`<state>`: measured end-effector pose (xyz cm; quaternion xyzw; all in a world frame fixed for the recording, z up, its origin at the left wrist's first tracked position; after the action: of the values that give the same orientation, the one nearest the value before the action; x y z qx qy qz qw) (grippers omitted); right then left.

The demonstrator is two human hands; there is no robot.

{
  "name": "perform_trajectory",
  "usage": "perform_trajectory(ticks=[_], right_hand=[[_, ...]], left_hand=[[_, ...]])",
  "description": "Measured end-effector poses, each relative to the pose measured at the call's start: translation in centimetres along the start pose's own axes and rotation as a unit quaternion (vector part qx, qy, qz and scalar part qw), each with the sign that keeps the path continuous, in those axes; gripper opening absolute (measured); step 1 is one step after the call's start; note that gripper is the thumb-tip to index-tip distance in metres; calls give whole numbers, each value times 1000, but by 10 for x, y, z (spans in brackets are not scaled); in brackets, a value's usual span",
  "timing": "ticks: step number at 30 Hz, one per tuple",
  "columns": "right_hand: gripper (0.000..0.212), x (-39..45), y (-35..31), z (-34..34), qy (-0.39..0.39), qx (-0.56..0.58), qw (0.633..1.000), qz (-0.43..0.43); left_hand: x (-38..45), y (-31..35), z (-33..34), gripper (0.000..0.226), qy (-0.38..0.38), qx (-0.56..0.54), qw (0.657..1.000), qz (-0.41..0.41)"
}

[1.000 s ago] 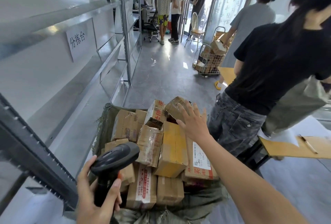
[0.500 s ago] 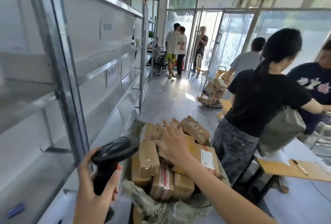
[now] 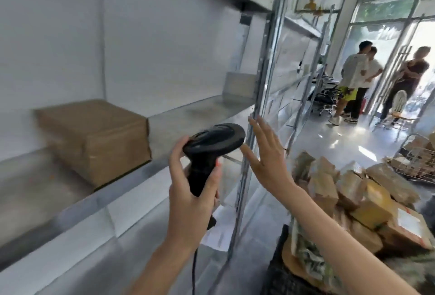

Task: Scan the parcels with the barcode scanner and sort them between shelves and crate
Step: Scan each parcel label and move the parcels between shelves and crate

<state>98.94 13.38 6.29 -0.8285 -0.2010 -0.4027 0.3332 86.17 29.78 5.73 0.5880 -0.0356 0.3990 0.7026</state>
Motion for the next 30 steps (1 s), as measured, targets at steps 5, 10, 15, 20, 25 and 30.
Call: perform_trajectory(ticks=[5, 10, 15, 20, 25, 30], right_hand=[[67, -1, -114, 47, -10, 86, 995, -44], [73, 5, -195, 70, -31, 133, 988, -75], [105, 17, -237, 95, -173, 55, 982, -52], [82, 18, -243, 121, -211, -5, 975, -67], [63, -1, -260, 110, -121, 33, 990, -61], [79, -36, -286, 87, -68, 98, 991, -67]], left_hand=[[7, 57, -77, 61, 49, 3, 997, 53], [8, 104, -130, 63, 124, 9, 987, 99], [7, 123, -172, 67, 204, 39, 973, 100], [-2, 130, -198, 66, 255, 51, 962, 78], [-18, 126, -214, 64, 302, 20, 952, 45], [-28, 121, -234, 63, 388, 16, 921, 34]])
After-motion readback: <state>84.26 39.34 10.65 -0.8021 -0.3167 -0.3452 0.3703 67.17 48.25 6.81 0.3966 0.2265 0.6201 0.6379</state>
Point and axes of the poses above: each hand's wrist, its own x-axis towards the middle knuckle, its own z-axis out of the palm, y = z × x, the point moved 5 cm from there along x, towards the middle knuckle, and after that the axes turned 15 degrees about y, right-handed, at the moved point
